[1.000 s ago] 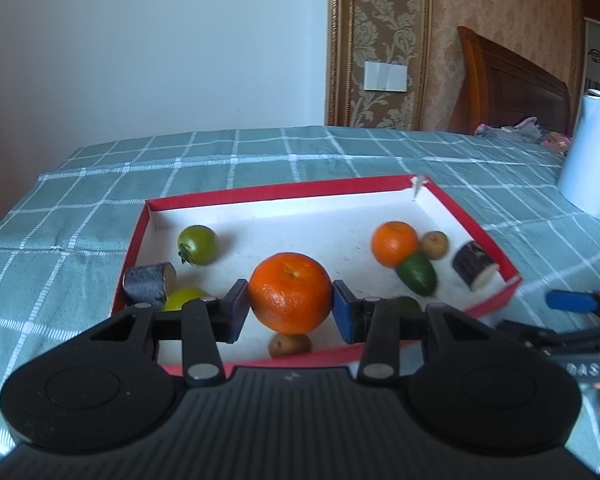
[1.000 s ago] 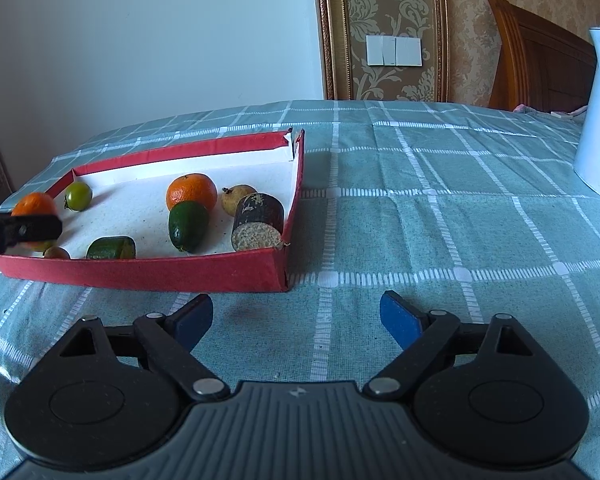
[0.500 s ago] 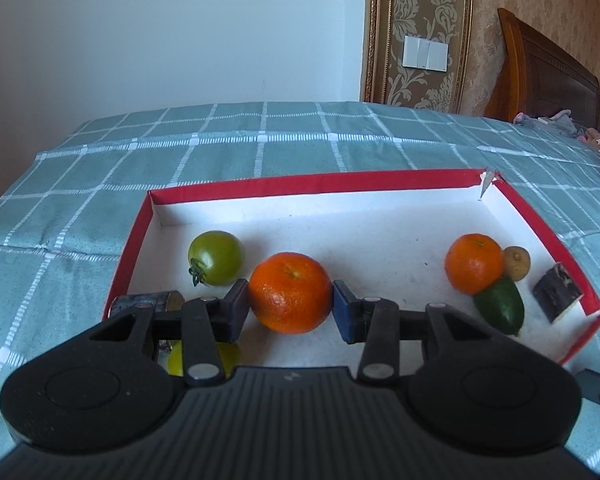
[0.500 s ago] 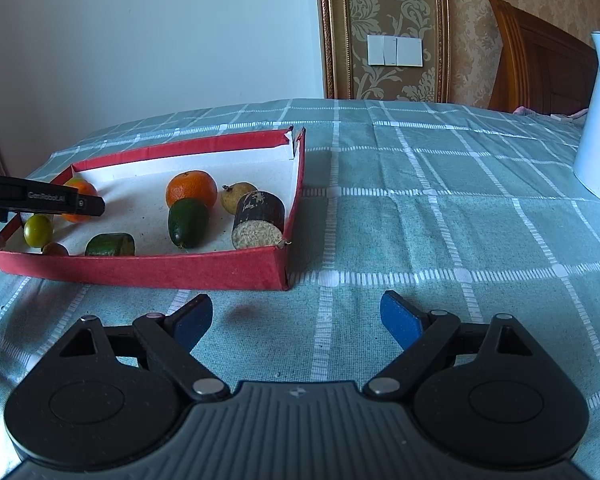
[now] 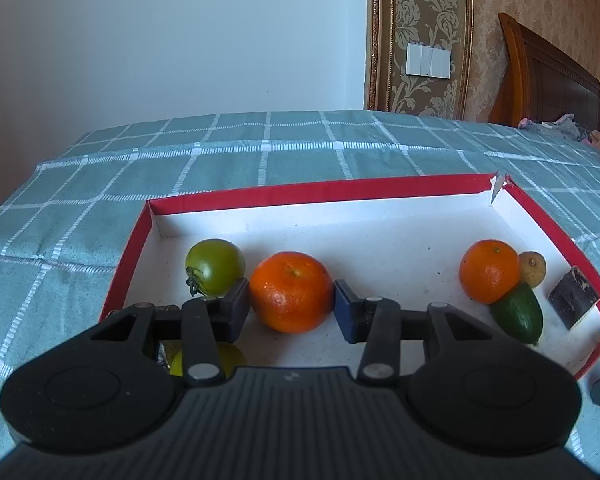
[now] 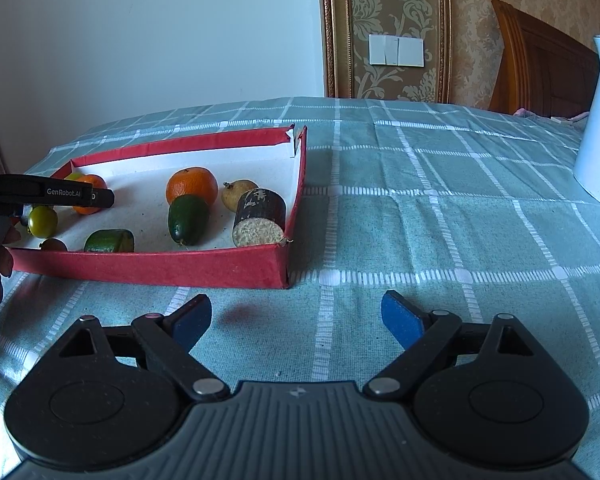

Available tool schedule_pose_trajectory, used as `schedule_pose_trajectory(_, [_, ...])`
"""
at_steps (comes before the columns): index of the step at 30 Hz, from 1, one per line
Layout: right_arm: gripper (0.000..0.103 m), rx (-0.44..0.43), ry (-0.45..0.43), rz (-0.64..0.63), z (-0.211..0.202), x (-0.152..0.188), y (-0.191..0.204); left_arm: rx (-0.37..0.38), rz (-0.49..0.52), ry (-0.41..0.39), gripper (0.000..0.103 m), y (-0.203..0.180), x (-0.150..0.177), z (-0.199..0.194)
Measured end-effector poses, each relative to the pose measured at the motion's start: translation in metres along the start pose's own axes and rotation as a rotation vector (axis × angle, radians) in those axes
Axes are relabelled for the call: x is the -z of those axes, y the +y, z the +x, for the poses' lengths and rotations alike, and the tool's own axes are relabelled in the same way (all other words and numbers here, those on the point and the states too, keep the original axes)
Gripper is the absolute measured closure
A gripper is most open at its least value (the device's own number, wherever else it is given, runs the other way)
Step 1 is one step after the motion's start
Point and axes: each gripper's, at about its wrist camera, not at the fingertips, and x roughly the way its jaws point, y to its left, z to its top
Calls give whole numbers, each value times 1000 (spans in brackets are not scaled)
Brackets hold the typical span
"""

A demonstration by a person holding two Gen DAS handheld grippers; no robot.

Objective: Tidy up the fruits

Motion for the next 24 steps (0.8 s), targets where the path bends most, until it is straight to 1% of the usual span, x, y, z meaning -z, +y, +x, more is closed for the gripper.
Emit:
schedule_pose_trajectory(2, [10, 0, 0, 0, 0, 0, 0, -5, 7, -3, 60, -1, 1, -1])
schedule_pose_trajectory(6, [10, 0, 0, -1, 1, 0, 0, -16, 28, -11, 47, -5, 5, -4])
schedule_pose_trajectory(15, [10, 1, 1, -1, 1, 0, 0, -30, 30, -28, 47, -6, 10, -16])
schedule_pose_trajectory(24, [9, 2, 3, -6, 1, 0, 2, -31, 26, -53, 47, 0, 18, -46])
